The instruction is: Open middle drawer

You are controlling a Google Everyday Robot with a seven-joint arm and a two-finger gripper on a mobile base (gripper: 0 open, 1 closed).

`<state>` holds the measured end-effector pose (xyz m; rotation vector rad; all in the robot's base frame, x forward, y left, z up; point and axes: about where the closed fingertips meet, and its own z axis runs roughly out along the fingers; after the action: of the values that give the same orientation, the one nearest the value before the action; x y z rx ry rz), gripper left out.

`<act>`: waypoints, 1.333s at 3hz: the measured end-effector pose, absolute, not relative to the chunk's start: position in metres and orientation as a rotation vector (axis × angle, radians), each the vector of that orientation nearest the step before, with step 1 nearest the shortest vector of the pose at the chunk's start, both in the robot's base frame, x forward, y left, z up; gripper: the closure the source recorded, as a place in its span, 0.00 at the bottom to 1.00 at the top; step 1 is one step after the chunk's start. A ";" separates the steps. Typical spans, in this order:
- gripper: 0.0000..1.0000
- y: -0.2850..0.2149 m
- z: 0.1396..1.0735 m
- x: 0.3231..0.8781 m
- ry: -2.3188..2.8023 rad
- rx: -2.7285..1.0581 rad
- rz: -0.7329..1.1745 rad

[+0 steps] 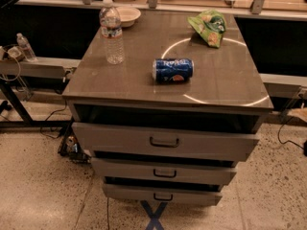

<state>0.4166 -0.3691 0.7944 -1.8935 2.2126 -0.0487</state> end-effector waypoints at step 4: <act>0.00 -0.398 0.687 0.355 2.170 -1.958 0.109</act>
Offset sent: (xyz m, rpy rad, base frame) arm -0.0709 -0.0829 -0.0988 0.0319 0.0258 -0.0027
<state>0.3548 -0.3981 0.6866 -1.9579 2.1702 0.1095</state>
